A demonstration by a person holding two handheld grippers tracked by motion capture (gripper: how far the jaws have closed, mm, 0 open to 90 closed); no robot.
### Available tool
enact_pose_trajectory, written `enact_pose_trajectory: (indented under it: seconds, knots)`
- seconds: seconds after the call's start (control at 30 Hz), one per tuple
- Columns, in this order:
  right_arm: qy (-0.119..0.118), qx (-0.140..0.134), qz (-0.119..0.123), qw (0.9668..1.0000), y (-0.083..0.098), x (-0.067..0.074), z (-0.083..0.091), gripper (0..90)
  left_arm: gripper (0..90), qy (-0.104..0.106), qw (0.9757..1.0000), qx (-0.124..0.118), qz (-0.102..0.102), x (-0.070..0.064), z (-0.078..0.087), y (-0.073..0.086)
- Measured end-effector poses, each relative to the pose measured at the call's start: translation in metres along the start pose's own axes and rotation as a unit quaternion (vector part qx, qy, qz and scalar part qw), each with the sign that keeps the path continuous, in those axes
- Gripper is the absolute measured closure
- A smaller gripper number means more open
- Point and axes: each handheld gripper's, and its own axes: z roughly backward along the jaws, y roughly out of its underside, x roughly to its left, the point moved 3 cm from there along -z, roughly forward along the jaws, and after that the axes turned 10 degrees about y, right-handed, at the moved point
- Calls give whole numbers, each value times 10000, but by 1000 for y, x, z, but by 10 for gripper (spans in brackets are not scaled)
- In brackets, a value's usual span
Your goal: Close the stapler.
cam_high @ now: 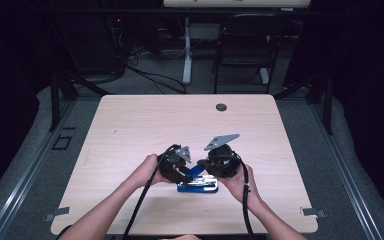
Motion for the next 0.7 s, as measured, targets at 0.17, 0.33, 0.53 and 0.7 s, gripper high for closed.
enact_pose_trajectory:
  seconds: [0.17,0.33,0.53,0.7]
  knots:
    - [23,71,-19,10000,2,-3,0,897,627,-44,10000,64,18,-2,1,0]
    - [38,14,-9,10000,2,-2,1,895,627,-28,10000,61,55,-1,0,-1]
    - [-17,130,65,9999,3,1,-1,896,626,-16,9999,101,110,0,-1,-1]
    - [18,402,7,9992,10,-6,-9,897,586,-39,9998,46,184,1,1,1]
